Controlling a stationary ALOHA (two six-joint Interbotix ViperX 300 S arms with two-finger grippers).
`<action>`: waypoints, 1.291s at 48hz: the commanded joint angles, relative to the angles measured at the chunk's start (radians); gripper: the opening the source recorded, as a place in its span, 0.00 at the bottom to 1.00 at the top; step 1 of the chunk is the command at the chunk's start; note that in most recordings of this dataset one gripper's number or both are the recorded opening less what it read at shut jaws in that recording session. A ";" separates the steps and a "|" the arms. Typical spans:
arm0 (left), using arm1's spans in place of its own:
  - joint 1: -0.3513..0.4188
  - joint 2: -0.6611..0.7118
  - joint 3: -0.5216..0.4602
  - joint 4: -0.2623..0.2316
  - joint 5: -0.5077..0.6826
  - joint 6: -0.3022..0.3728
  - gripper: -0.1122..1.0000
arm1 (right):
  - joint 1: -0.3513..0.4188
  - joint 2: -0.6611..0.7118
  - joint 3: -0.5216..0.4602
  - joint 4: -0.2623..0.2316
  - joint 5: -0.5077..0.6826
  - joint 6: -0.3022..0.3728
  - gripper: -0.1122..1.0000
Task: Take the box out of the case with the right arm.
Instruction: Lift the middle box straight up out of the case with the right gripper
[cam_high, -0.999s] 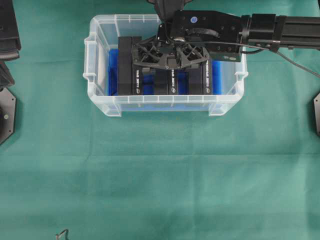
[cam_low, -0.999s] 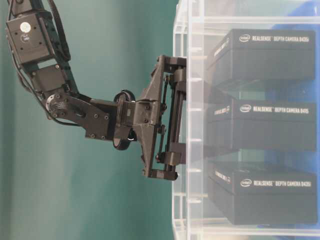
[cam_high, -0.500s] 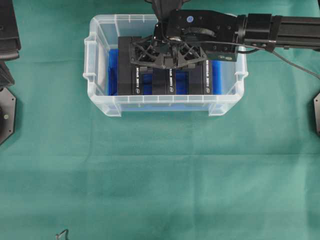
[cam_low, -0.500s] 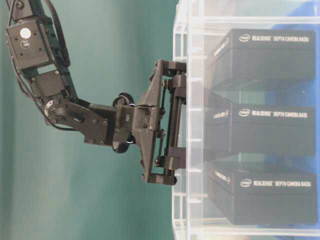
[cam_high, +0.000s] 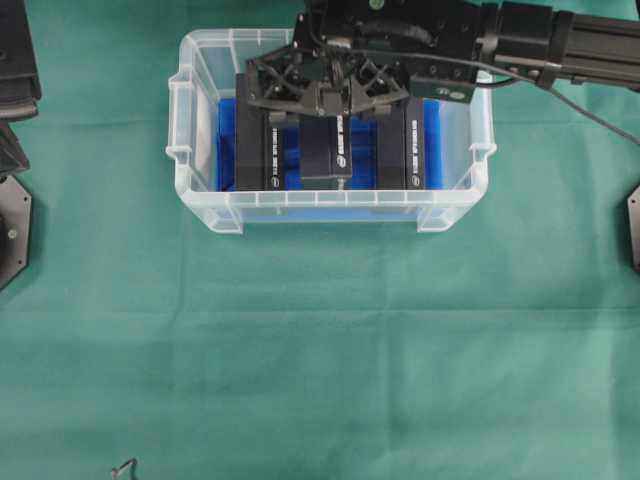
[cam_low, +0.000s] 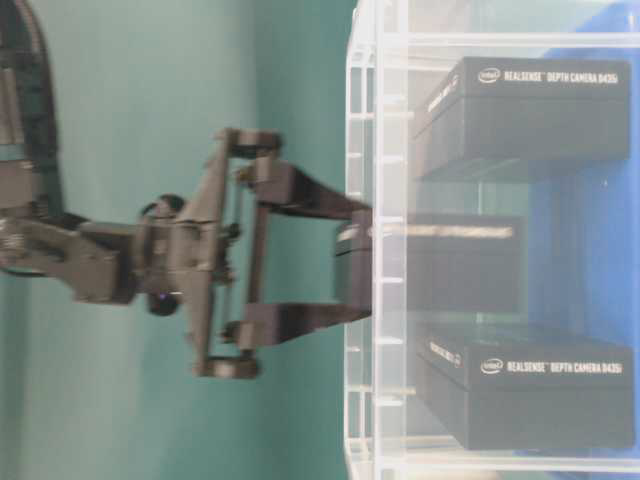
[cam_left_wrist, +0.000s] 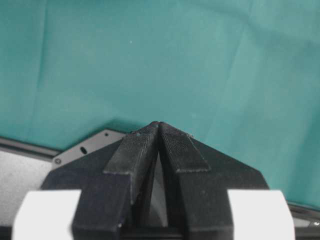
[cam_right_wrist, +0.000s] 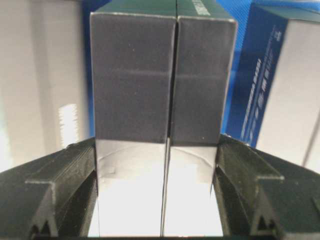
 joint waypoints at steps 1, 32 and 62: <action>0.003 -0.006 -0.021 0.000 -0.005 0.002 0.20 | -0.003 -0.061 -0.075 -0.011 0.051 0.003 0.73; 0.003 -0.009 -0.021 -0.002 -0.005 0.002 0.20 | 0.000 -0.080 -0.357 -0.067 0.356 0.003 0.73; 0.003 -0.008 -0.021 0.000 -0.005 0.002 0.20 | 0.008 -0.080 -0.357 -0.069 0.351 0.005 0.73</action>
